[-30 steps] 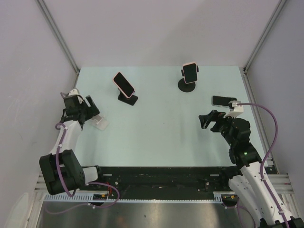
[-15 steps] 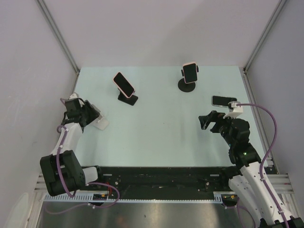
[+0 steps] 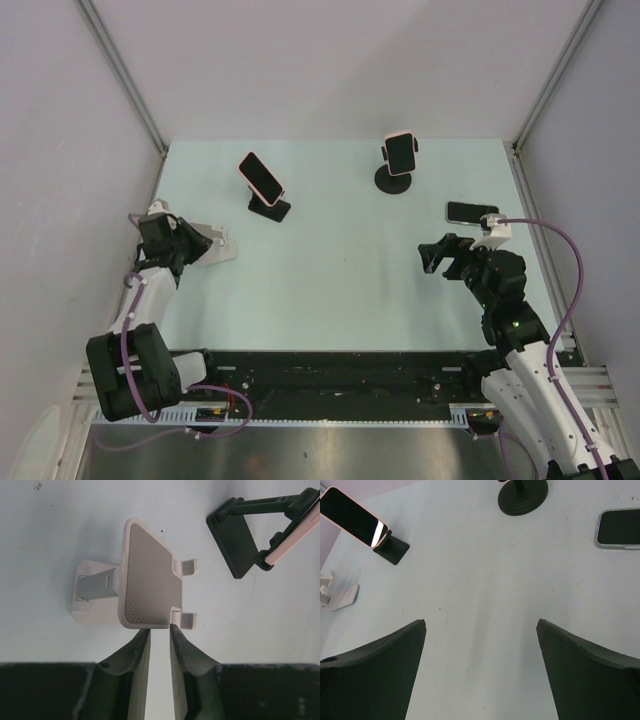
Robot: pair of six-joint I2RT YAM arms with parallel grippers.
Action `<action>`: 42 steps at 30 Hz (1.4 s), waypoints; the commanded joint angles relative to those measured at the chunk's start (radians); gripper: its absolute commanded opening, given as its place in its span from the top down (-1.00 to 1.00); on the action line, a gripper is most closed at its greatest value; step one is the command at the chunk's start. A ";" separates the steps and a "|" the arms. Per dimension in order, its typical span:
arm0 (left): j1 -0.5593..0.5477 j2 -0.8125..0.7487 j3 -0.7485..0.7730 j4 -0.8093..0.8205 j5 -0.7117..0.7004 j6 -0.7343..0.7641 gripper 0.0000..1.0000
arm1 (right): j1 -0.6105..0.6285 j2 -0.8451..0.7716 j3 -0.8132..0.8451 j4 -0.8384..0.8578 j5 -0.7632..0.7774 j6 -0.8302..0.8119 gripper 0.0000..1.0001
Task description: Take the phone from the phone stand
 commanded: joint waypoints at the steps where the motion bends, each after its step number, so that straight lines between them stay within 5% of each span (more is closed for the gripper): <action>1: 0.005 -0.009 -0.026 0.082 0.012 -0.055 0.49 | 0.003 -0.009 0.001 0.028 0.005 -0.015 -0.96; 12: 0.008 -0.150 -0.259 0.427 -0.097 -0.267 0.53 | 0.003 -0.009 -0.009 0.031 0.000 -0.012 -0.97; 20: 0.008 -0.215 -0.311 0.496 -0.143 -0.261 0.55 | 0.007 -0.006 -0.012 0.039 0.000 -0.012 -0.96; 37: 0.005 -0.086 -0.344 0.628 -0.138 -0.320 0.58 | 0.007 0.002 -0.018 0.047 -0.004 -0.012 -0.96; 42: 0.005 -0.080 -0.330 0.665 -0.146 -0.319 0.86 | 0.007 0.003 -0.018 0.045 -0.006 -0.010 -0.96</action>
